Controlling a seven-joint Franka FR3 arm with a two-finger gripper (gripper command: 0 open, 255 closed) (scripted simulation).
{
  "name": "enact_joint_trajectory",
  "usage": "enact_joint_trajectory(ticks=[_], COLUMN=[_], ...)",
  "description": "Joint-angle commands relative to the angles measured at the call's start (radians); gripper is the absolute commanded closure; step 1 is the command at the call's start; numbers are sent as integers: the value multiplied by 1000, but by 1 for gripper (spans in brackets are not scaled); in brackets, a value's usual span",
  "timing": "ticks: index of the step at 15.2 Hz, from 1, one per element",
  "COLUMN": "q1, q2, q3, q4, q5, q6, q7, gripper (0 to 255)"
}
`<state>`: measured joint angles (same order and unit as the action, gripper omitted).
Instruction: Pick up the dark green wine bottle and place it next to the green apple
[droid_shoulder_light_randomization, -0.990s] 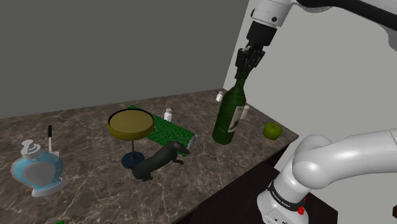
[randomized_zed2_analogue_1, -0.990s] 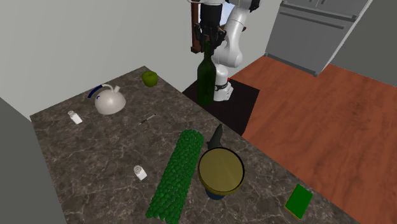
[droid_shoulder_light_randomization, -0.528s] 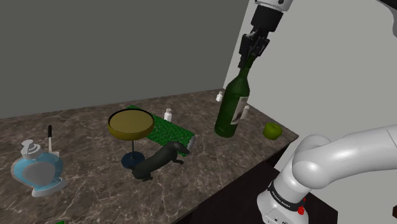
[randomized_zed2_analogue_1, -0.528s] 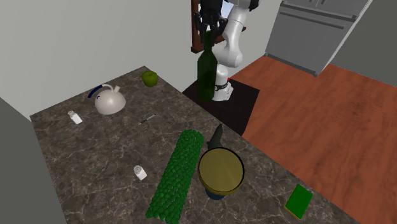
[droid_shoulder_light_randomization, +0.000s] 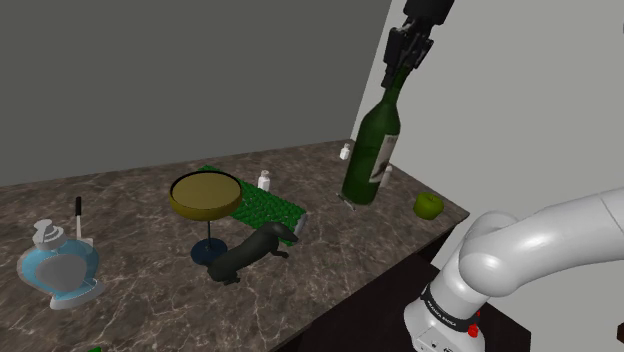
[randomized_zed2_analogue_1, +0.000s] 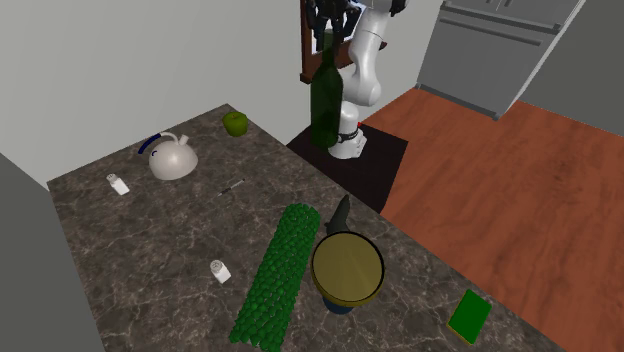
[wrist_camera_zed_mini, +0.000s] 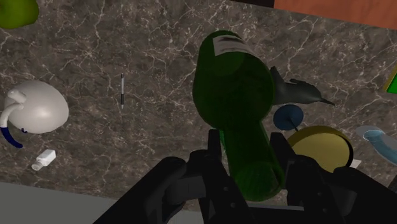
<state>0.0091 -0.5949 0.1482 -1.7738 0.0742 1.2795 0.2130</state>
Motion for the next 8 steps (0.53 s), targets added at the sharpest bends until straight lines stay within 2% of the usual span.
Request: enact_joint_trajectory(ticks=[1, 8], q1=[-2, -6], q2=[22, 99], q3=[-1, 3], q4=[49, 223], q5=[-3, -9], q6=[-27, -125], q7=[0, 8], gripper=[255, 255])
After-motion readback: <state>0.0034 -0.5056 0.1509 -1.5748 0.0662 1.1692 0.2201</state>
